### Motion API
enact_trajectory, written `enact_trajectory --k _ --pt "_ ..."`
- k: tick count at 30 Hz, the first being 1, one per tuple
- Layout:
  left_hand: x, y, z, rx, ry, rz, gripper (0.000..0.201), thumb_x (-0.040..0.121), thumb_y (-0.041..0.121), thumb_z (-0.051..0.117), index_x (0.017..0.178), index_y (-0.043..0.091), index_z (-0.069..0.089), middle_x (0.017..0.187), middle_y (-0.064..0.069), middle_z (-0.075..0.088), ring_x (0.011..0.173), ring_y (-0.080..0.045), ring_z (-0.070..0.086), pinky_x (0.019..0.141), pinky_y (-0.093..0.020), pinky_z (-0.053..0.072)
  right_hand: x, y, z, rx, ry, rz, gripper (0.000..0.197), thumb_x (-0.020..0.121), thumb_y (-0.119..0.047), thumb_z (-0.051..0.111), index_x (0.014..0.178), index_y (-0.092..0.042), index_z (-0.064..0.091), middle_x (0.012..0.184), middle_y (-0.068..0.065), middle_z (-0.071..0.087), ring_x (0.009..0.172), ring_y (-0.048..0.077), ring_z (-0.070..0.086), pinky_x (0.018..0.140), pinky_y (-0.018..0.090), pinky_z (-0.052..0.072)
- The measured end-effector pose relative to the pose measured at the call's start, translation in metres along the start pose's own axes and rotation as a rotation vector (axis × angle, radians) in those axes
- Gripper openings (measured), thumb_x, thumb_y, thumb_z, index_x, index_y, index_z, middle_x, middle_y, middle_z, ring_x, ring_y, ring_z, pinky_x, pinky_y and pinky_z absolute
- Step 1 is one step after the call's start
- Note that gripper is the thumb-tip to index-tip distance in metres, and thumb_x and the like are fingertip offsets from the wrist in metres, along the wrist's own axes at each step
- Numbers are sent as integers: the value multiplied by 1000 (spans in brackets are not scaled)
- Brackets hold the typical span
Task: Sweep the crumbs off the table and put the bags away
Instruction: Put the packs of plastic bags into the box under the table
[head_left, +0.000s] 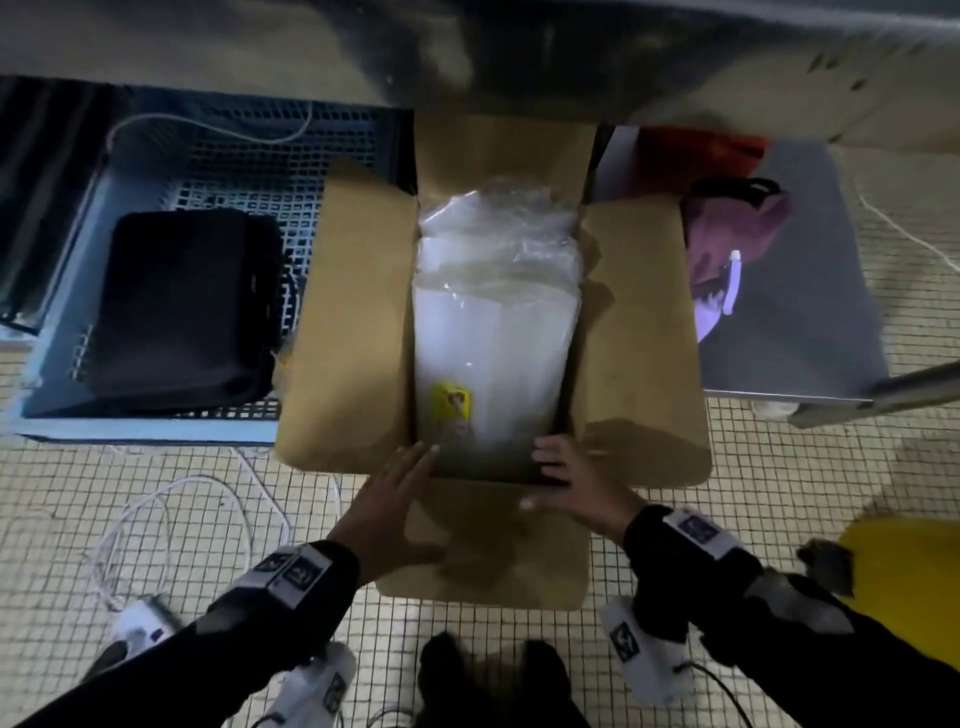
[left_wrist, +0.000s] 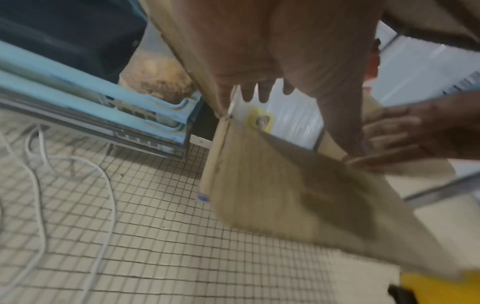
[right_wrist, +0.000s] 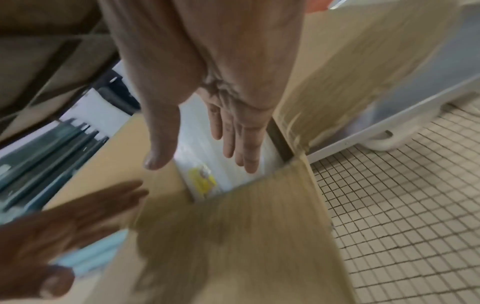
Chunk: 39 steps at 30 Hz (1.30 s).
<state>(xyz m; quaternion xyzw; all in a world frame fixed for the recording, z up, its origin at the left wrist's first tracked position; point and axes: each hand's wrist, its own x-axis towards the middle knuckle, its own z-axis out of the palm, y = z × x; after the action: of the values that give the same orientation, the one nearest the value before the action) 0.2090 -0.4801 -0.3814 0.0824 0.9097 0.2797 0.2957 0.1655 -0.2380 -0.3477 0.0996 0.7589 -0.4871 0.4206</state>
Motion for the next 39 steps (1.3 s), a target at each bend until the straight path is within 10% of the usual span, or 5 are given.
enact_trajectory --k 8,17,27,32,39 --pt "-32 -6 27 474 -61 -62 162 16 70 74 149 24 -5 153 -16 24 141 -37 19 90 -63 41 -30 57 39 -837 23 -204 134 51 -53 82 150 -23 -3 159 0 -4 147 25 -10 117 50 -4" --pt "-51 9 15 255 -79 -33 80 85 33 61 148 33 11 159 9 1 148 -13 2 118 -42 5 -47 53 18 -796 51 -232 124 60 -50 79 149 -28 -4 160 -2 -6 148 18 -10 118 49 -7" --pt "-35 25 -35 -503 400 -179 33 76 21 75 104 29 61 101 5 65 101 -17 60 88 -26 44 -58 2 -8 -653 286 -673 26 79 8 60 97 -8 71 133 9 54 115 22 57 96 37 49" --pt "3 18 -20 -673 517 -122 113 66 20 83 149 26 7 142 7 38 119 -19 47 104 -40 43 -16 10 -13 -764 472 -653 38 79 -7 65 117 -13 62 155 -1 11 143 29 20 115 37 20" --pt "18 -15 21 370 467 -34 105 69 56 66 148 25 4 158 -13 -2 145 -29 -7 113 -56 11 38 55 -3 -1036 475 -495 102 67 -70 50 146 -17 11 159 3 -2 145 21 -9 116 49 0"
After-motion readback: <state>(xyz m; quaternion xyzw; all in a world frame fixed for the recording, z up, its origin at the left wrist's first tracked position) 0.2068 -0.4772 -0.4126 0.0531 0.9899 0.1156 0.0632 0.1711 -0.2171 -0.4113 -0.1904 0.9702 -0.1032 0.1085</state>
